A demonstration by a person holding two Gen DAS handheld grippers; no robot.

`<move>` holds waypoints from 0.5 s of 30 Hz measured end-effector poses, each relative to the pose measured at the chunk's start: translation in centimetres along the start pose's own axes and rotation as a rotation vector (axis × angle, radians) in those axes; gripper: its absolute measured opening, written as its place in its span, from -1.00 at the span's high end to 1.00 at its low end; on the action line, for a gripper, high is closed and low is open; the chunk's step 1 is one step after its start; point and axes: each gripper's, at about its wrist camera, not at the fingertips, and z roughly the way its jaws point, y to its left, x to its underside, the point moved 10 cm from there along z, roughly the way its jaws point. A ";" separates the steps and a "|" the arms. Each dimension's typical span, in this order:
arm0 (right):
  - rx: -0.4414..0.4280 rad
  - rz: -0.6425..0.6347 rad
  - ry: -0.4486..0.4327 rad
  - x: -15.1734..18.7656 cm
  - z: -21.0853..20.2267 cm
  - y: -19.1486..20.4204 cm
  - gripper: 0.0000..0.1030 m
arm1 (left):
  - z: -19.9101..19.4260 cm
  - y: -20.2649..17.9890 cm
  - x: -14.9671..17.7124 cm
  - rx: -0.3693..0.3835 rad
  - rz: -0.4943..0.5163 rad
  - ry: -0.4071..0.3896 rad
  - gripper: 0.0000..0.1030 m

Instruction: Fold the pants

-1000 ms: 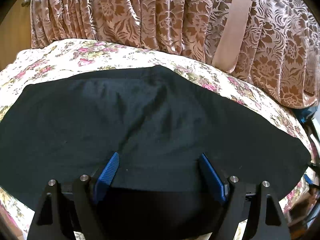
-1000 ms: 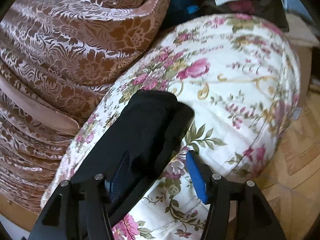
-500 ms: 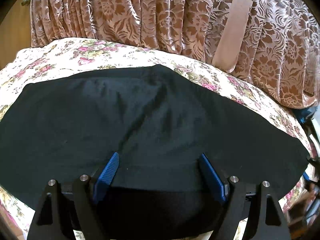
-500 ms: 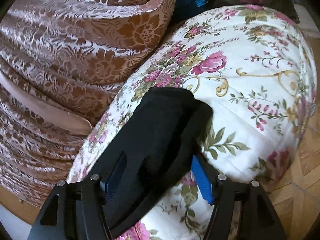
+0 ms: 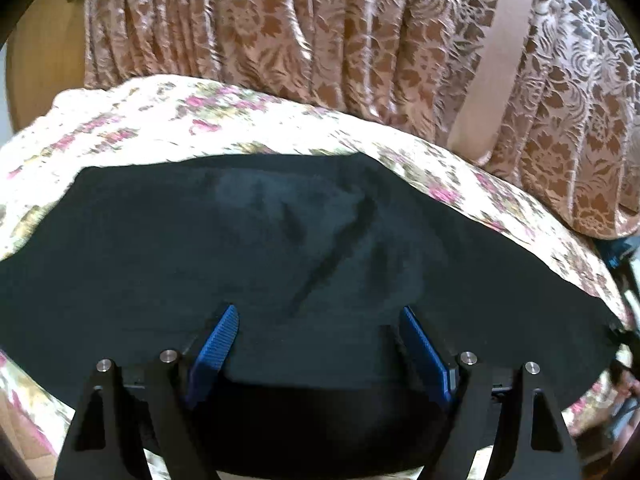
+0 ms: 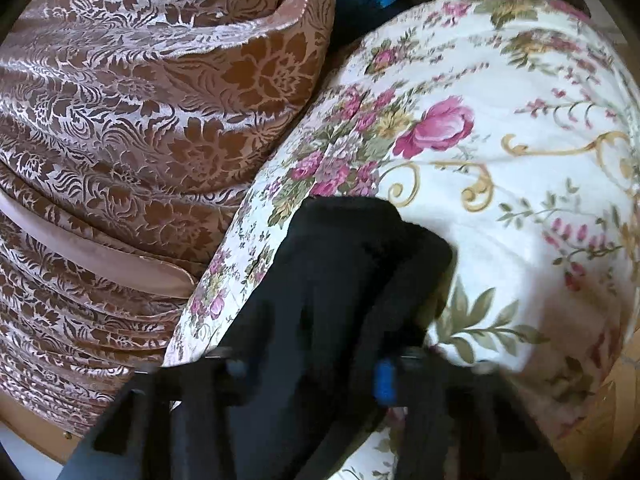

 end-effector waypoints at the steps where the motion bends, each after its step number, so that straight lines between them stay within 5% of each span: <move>1: -0.003 0.014 0.015 0.1 0.3 -0.1 0.60 | 0.1 0.9 -0.1 -0.014 -0.006 0.000 -0.60; 7: -0.013 0.014 -0.012 -0.1 -0.7 1.0 0.70 | 0.2 4.6 -0.8 -0.027 -0.065 -0.016 -0.60; 15: -0.051 -0.065 -0.084 -0.5 -3.5 6.7 0.71 | -0.1 4.4 0.3 -0.042 -0.037 -0.018 -0.61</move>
